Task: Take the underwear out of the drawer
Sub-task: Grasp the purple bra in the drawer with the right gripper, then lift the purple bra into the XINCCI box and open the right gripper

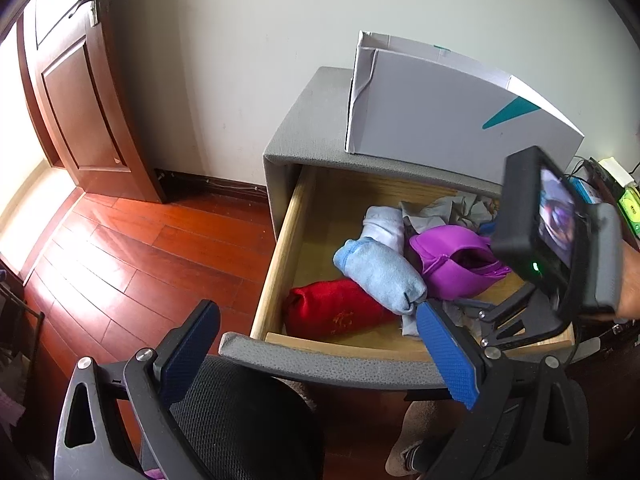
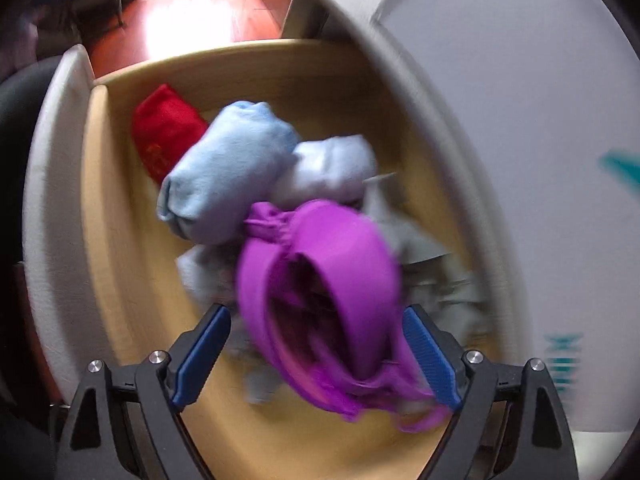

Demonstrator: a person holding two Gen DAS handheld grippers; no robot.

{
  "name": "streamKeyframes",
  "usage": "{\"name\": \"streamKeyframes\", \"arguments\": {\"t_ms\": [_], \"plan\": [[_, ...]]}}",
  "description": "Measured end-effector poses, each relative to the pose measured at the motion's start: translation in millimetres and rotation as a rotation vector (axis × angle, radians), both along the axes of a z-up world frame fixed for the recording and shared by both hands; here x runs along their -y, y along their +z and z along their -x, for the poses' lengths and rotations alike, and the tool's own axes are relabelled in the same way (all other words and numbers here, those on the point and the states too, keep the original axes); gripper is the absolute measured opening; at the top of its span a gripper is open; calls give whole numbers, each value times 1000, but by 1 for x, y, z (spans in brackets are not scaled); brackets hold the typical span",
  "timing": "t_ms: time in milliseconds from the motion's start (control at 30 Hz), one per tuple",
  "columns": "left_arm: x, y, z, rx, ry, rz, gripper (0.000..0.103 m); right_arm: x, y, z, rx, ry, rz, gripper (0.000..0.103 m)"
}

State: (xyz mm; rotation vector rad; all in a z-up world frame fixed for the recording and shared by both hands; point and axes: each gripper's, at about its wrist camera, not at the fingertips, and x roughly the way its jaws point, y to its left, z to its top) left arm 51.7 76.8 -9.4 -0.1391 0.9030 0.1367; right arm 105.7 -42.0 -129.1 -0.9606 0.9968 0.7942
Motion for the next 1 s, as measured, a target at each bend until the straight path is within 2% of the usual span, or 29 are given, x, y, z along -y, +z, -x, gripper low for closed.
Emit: {"name": "streamKeyframes", "arguments": {"t_ms": [33,100,267,433,500,700,1000], "plan": [[0,-1,0,-4,1,0,98,2,3,-5,-28,-39,-44,57],[-1,-1,0,-4,5,0,98,7,8,-10,-66,-83,-91,44],[-2,-2,0,-12,3,5,98,18,13,-7,-73,-155,-143,32],[1,2,2,9,-4,-12,98,47,52,24,-64,-250,-310,26],[3,2,3,9,-12,-14,98,63,76,39,-57,-285,-398,15],[7,4,5,12,-21,-22,98,99,143,58,-34,-385,-621,12],[14,7,9,32,-36,-47,98,122,250,53,30,-399,-830,10]]}}
